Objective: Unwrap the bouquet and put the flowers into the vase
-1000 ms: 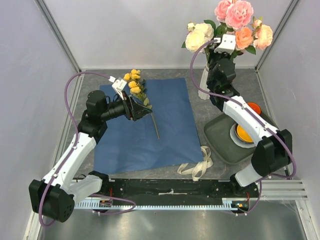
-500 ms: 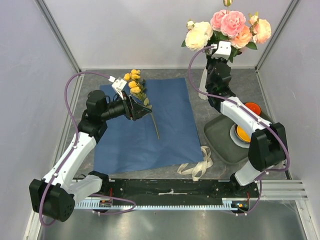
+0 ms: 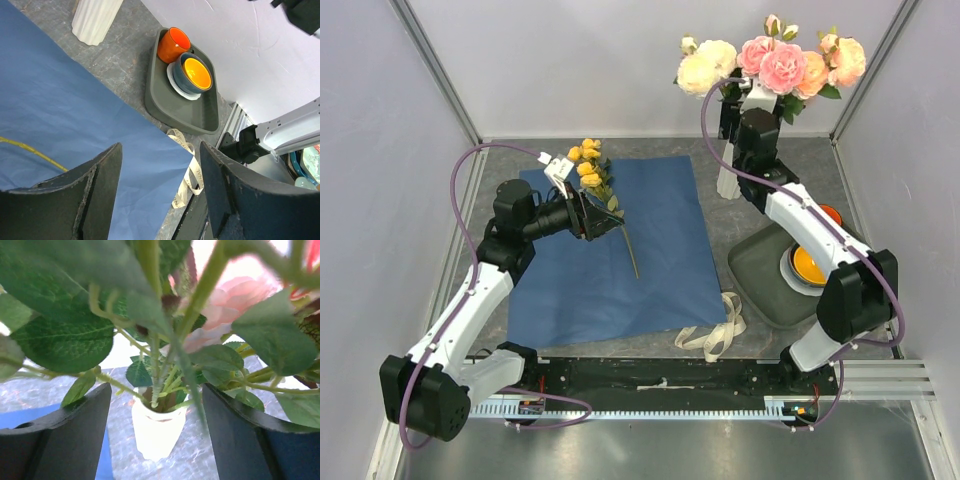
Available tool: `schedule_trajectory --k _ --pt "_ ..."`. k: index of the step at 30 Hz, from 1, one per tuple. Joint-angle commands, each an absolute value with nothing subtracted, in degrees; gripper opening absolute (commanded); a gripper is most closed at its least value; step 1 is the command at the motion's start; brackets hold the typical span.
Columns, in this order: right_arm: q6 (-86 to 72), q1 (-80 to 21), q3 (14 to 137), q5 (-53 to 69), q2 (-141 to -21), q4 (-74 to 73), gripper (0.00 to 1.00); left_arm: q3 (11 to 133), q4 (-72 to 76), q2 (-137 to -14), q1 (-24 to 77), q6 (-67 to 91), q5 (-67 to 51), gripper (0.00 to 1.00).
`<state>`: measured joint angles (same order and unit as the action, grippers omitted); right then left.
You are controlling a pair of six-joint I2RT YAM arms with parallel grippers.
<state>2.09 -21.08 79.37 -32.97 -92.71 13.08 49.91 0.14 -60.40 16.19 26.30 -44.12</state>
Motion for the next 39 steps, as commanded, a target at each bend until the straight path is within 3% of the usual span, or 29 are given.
schedule_trajectory --k 1,4,13,20,25,31,39 --pt "-6.0 -20.8 86.8 -32.1 -88.5 -6.7 0.89 51.3 1.8 -61.2 15.8 27.2 -46.4 0.71" --pt "-7.6 -20.8 90.2 -31.2 -88.4 -16.7 0.98 51.2 2.0 -61.7 15.6 27.9 -46.8 0.72" --pt "-17.7 -20.8 86.6 -15.9 -86.3 -28.6 0.98 51.1 1.8 -63.2 15.4 28.1 -46.2 0.73" --pt "-20.9 -22.8 75.0 -2.1 -82.1 -26.9 0.98 51.1 -1.2 -65.3 14.2 28.6 -41.0 0.72" --pt "-19.2 -26.0 66.6 -0.2 -79.5 -25.1 0.98 50.5 -0.4 -69.0 11.8 33.7 -36.9 0.68" --pt "-17.8 -26.5 60.8 2.6 -74.0 -22.9 0.98 50.9 4.8 -78.1 11.8 41.6 -34.4 0.57" --pt "-18.8 -26.6 55.6 9.2 -69.7 -19.4 0.98 57.6 2.4 -94.1 13.7 45.8 -22.2 0.58"
